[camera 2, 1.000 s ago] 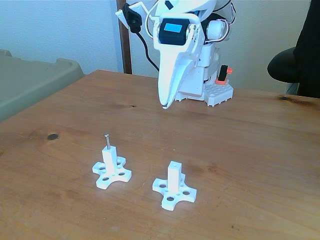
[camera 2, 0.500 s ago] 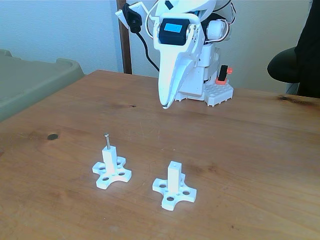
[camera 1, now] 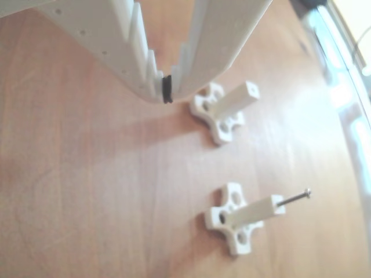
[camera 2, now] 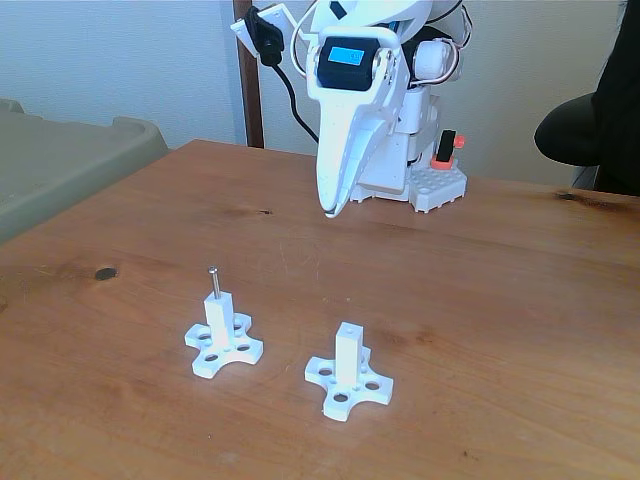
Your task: Grab the screw and set it in the hole.
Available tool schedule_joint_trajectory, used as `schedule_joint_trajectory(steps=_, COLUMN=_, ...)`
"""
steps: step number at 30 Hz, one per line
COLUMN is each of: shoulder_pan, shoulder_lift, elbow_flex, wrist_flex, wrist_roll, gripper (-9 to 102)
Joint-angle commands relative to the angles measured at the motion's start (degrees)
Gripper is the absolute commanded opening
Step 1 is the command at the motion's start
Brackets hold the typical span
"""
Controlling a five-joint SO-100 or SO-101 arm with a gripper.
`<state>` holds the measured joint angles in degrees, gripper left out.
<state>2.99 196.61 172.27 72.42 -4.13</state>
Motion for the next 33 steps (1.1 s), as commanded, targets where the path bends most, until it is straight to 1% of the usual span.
schedule_joint_trajectory(steps=1, shoulder_pan=-0.09, shoulder_lift=-3.43, elbow_flex=-2.99, wrist_flex=1.14, wrist_roll=0.53, gripper=-4)
schedule_joint_trajectory(steps=7, shoulder_pan=0.09, shoulder_lift=-12.74, elbow_flex=-8.0, wrist_flex=-3.52, wrist_roll=1.14, gripper=-4)
schedule_joint_trajectory(steps=8, shoulder_pan=0.26, shoulder_lift=-17.14, elbow_flex=-10.72, wrist_flex=-5.01, wrist_roll=1.67, gripper=-4)
schedule_joint_trajectory(steps=11, shoulder_pan=0.97, shoulder_lift=-22.41, elbow_flex=-14.41, wrist_flex=-5.98, wrist_roll=2.11, gripper=-4)
schedule_joint_trajectory(steps=26, shoulder_pan=1.93, shoulder_lift=-41.92, elbow_flex=-32.43, wrist_flex=-5.36, wrist_roll=5.1, gripper=-4)
schedule_joint_trajectory(steps=33, shoulder_pan=1.93, shoulder_lift=-51.33, elbow_flex=-41.4, wrist_flex=-2.37, wrist_roll=7.21, gripper=-4)
